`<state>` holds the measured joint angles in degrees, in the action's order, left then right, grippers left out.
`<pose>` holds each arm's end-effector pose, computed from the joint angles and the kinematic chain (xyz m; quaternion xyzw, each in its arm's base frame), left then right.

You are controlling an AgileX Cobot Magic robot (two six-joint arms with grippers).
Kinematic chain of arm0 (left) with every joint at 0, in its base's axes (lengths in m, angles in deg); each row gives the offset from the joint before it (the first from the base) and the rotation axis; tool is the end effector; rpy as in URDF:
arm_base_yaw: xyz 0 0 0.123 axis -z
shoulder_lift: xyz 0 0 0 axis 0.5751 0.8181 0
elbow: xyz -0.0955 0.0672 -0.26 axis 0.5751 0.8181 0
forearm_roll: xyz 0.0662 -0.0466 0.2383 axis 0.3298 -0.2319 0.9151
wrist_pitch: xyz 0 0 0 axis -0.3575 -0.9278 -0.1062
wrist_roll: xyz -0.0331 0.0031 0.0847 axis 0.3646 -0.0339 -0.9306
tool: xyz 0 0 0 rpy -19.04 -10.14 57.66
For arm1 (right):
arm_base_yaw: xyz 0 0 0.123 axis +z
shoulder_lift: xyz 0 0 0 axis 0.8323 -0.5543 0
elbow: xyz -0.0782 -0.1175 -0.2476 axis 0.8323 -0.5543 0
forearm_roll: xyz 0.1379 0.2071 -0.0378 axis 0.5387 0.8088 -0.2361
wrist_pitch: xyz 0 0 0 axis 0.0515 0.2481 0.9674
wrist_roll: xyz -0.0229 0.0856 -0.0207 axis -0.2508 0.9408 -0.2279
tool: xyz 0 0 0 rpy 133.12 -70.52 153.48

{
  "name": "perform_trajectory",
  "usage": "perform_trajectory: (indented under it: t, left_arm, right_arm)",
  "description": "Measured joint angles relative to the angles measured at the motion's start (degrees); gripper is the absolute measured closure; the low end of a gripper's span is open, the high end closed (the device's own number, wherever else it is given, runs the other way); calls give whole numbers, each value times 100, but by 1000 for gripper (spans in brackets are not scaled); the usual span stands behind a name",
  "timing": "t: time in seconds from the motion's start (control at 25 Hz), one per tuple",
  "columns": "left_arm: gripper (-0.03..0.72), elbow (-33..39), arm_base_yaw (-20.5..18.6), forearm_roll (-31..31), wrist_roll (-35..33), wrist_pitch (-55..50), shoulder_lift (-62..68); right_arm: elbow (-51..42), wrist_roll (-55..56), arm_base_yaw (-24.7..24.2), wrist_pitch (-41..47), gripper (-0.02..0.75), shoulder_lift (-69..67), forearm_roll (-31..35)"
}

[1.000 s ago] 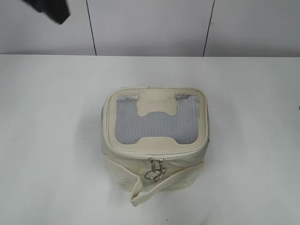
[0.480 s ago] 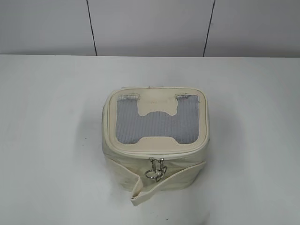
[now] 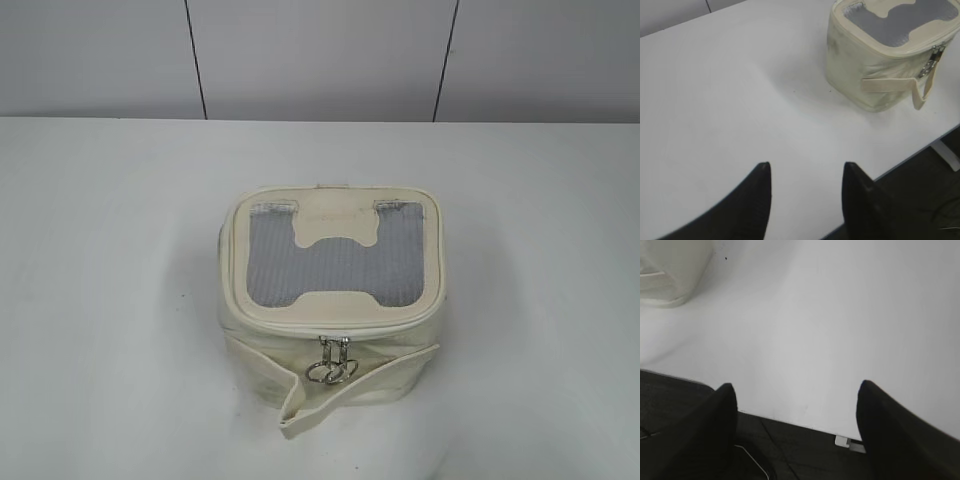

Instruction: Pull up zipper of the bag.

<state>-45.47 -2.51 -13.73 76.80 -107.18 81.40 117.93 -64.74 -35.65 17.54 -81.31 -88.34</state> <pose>0.0070 -0.0018 0.2951 0.2563 0.8415 -0.1151 0.4614 0.0243 0.0034 0.2827 -0.1310 0.9027 0.0561 0.4059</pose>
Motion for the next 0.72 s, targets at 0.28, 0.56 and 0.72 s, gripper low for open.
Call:
perform_trajectory:
  t: [0.28,0.56,0.72]
  left_arm:
    - [327,184,0,-154,-5,226,-506]
    - [327,230,0,-154,-266,302,-513]
    - [327,237,0,-154,-395,302,-513]
  right_arm:
    - [-50,-56,0,27,218,1167,45]
    - [-250,-115,0,-399,223,1269,50]
    - [-256,-664,0,-461,223,1269,82]
